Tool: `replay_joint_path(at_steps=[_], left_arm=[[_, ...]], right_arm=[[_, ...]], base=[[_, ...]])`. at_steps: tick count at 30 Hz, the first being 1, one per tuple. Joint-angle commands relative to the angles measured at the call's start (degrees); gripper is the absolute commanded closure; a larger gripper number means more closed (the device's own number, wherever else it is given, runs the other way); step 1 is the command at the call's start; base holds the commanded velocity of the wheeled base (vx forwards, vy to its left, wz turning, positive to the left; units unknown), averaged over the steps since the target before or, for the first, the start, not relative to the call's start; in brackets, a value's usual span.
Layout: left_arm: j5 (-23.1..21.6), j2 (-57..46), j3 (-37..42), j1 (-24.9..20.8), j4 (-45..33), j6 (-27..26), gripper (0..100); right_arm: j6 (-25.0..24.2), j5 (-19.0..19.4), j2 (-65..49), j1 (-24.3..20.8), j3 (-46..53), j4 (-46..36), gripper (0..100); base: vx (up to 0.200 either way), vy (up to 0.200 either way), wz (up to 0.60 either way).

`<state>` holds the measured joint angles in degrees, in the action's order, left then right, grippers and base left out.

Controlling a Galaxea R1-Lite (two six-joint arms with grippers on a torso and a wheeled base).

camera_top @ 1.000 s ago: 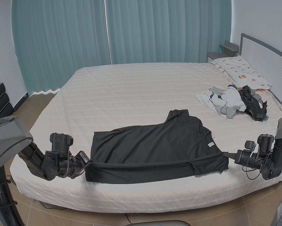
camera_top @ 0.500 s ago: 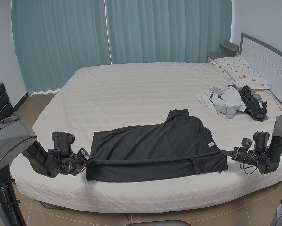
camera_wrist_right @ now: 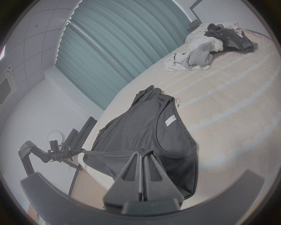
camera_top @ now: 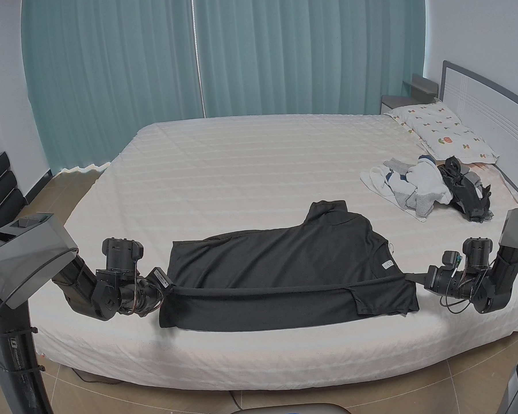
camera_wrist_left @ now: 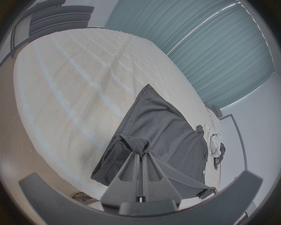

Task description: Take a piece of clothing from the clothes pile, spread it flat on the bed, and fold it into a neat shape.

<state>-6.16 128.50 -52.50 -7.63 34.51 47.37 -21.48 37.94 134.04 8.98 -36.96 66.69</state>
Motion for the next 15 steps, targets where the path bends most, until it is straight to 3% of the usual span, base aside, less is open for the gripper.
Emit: replay_joint_path(at_steps=[1, 7, 15], left_arm=[[0.1, 2.1, -0.9, -0.3, 0.1, 0.0, 100], [0.2, 4.3, -3.5, -0.5, -0.1, -0.1, 100], [0.9, 6.2, -6.4, -0.5, -0.3, -0.3, 100]], right_arm=[[-0.1, 0.0, 0.2, -0.1, -1.8, -1.1, 100], [-0.1, -0.7, 1.8, -1.3, -4.8, -3.9, 100], [-0.3, -5.4, 4.4, -4.0, -8.6, -5.6, 100]], base=[[0.0, 0.0, 0.0], [0.0, 0.0, 0.0], [0.0, 0.0, 0.0]])
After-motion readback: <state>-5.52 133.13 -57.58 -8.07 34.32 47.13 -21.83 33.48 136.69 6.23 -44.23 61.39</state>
